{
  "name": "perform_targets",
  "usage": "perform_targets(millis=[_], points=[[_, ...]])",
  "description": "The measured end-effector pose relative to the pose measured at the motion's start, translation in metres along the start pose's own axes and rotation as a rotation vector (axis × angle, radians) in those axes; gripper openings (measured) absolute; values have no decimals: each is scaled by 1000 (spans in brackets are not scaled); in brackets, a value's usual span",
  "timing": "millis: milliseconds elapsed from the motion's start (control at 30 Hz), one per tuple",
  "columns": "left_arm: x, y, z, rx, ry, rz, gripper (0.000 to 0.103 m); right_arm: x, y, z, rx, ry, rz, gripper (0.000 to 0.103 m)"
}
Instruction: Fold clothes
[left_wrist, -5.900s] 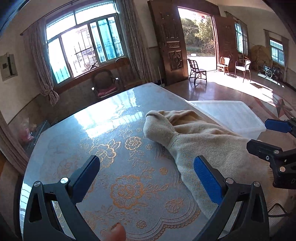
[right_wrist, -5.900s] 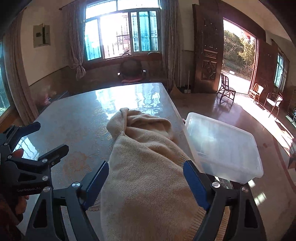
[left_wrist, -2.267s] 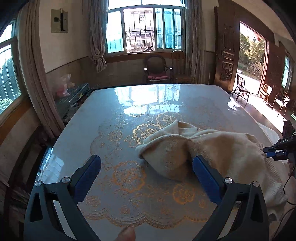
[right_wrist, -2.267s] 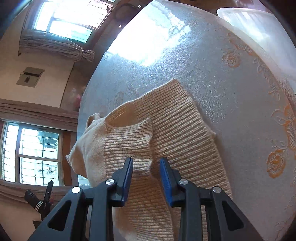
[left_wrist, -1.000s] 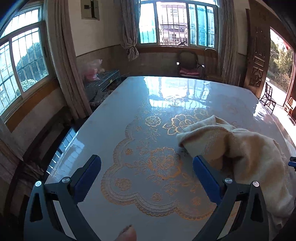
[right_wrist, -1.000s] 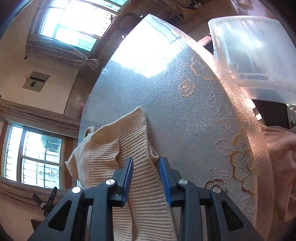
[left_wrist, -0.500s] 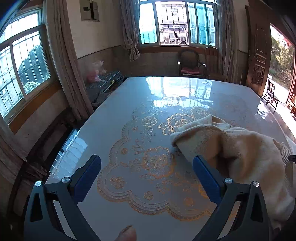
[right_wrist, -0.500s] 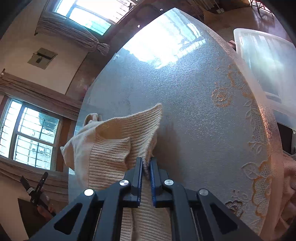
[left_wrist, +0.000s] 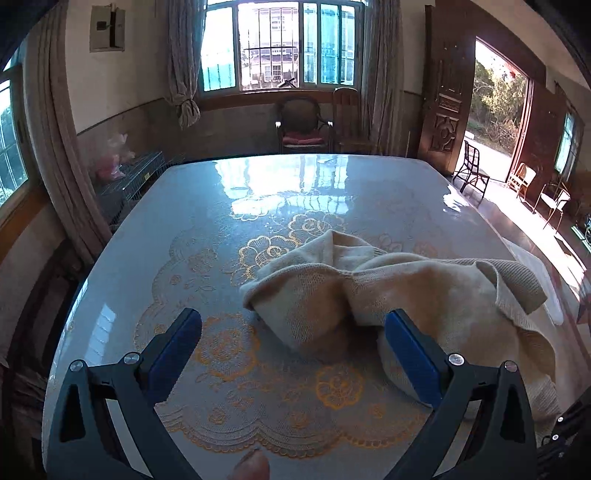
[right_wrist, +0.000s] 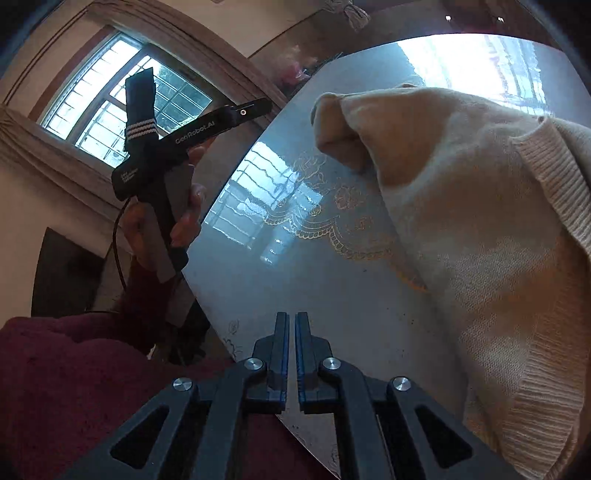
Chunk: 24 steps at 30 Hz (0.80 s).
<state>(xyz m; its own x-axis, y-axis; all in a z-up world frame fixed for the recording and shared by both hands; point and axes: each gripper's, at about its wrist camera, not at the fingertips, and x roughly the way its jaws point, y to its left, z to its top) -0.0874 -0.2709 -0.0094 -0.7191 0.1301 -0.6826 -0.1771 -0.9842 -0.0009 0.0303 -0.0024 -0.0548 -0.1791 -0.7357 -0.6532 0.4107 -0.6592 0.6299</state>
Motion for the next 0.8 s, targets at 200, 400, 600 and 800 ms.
perform_targets(millis=[200,400,600,800], points=[[-6,-11,7,49,-10,-36,101,-98,-93,41,257,-291,-134,30],[-10,-10,5,75,2,1,101,-78,-154,102,285,-152,-375,33],[5,7,-4,37,81,33,101,-26,-113,177,-3,36,-345,33],[22,20,-5,-22,137,53,101,47,-107,231,-230,368,-419,33]])
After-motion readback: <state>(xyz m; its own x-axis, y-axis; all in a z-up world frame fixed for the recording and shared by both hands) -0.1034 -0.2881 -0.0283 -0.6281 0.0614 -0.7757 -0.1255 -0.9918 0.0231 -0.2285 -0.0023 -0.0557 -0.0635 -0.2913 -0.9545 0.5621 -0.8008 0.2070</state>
